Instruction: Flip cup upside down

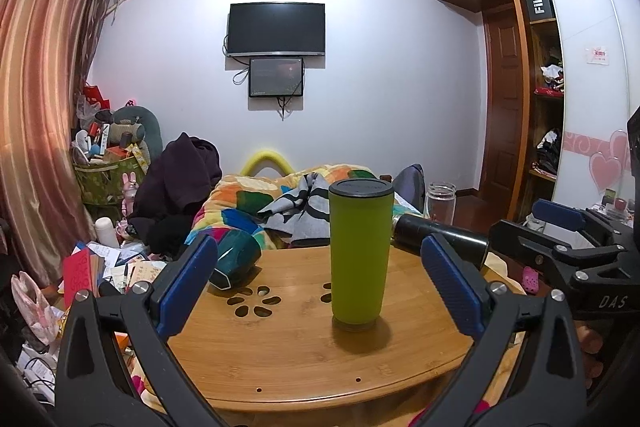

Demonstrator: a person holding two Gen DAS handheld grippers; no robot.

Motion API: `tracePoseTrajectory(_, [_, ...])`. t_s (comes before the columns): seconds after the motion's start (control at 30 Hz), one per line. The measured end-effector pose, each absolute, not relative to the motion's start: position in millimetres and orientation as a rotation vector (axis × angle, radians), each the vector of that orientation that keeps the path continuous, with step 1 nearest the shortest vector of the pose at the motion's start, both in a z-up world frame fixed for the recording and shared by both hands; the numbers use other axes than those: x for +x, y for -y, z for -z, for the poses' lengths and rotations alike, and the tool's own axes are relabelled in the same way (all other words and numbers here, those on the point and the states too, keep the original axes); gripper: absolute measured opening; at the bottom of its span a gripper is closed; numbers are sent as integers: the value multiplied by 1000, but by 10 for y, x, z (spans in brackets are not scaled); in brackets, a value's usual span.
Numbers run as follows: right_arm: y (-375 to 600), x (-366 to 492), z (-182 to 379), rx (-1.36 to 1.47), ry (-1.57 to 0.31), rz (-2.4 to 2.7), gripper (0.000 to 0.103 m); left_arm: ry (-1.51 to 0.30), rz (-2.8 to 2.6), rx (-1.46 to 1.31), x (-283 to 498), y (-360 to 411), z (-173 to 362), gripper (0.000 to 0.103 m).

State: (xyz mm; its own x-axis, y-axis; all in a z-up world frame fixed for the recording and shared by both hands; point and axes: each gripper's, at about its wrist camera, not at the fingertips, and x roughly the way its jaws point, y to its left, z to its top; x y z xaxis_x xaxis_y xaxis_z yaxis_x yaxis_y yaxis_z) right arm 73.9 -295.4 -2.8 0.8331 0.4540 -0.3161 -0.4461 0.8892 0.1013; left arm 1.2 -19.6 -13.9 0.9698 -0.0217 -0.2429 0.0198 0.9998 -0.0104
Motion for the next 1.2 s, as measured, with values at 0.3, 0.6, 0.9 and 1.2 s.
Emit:
tracePoseTrajectory(0.3, [2946, 700, 18, 21, -333, -478, 103, -245, 21, -8, 9, 196, 143, 103])
tracePoseTrajectory(0.6, [2934, 657, 1, 20, -323, -479, 103, -245, 23, -8, -1, 201, 132, 103])
tracePoseTrajectory(0.9, [2938, 644, -17, 23, -322, -478, 103, -246, 30, -11, 6, 214, 105, 103])
tracePoseTrajectory(1.2, [2946, 629, -28, 19, -318, -476, 103, -242, 32, -10, 4, 221, 103, 103])
